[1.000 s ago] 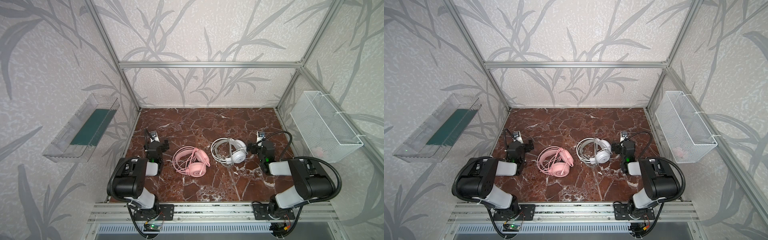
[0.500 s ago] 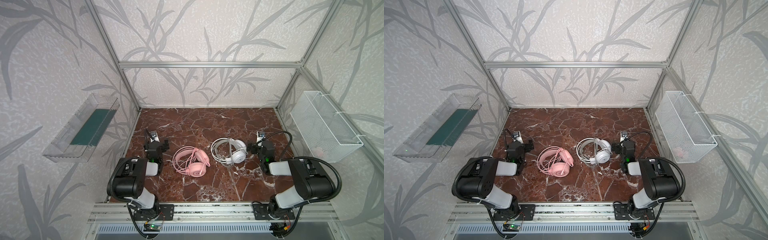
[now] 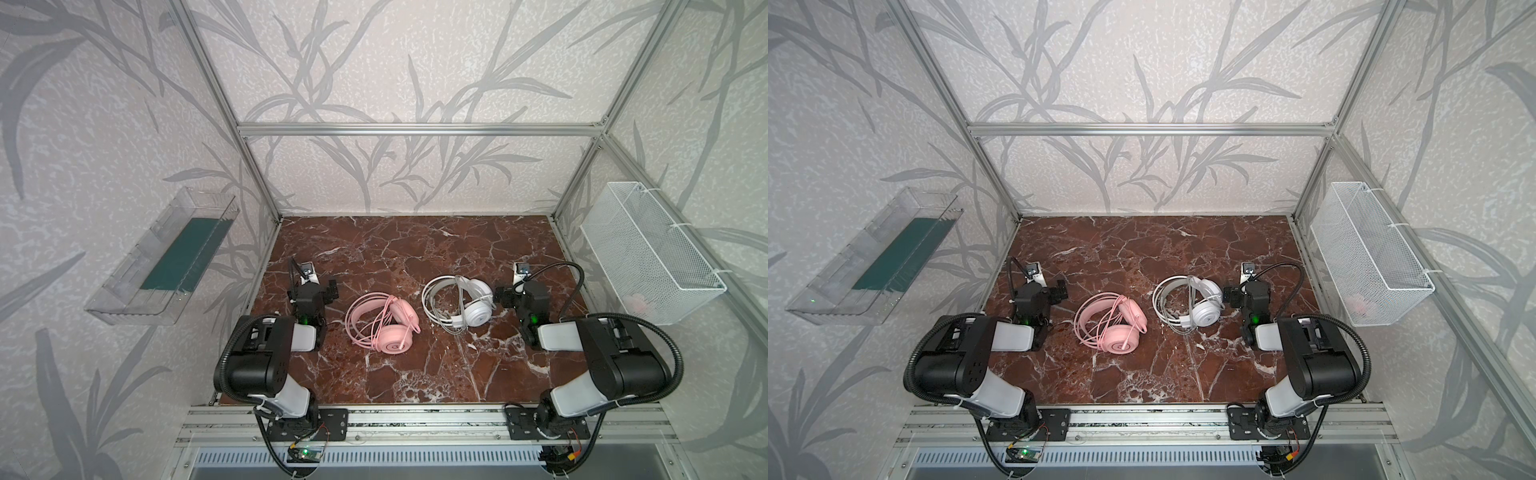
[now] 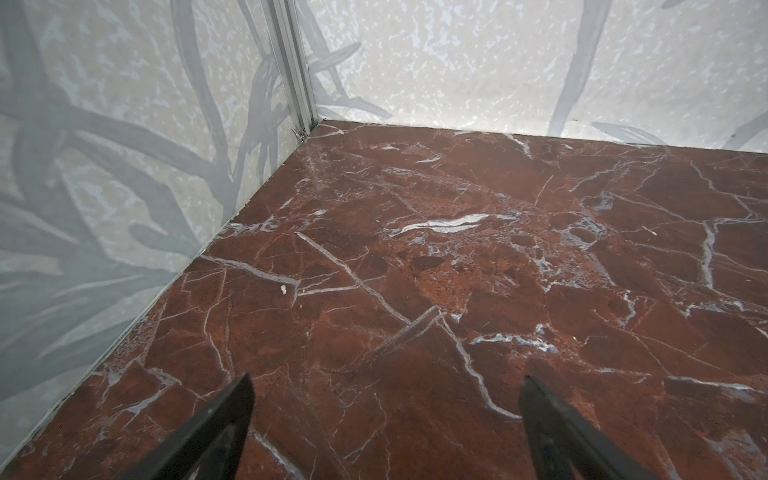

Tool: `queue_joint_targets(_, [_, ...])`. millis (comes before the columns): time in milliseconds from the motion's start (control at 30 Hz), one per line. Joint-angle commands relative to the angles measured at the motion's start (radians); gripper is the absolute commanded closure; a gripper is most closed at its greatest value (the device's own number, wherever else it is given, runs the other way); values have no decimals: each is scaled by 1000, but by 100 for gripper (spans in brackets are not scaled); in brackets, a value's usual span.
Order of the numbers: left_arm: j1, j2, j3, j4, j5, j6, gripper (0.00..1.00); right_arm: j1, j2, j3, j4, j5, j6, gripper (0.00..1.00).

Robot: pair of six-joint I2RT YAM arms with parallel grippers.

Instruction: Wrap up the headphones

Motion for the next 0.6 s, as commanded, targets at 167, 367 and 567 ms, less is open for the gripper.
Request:
queue_joint_targets(167, [2,8,13,22,0,8,1,23,-16,34,-20,22,-27,1])
queue_joint_targets(367, [2,7,13,21,0,8,1,22,-14,33,-18,27,-24,1])
queue_joint_targets(567, [2,8,13,21,1,8,1,22,-13,34,-18,26,-24,26])
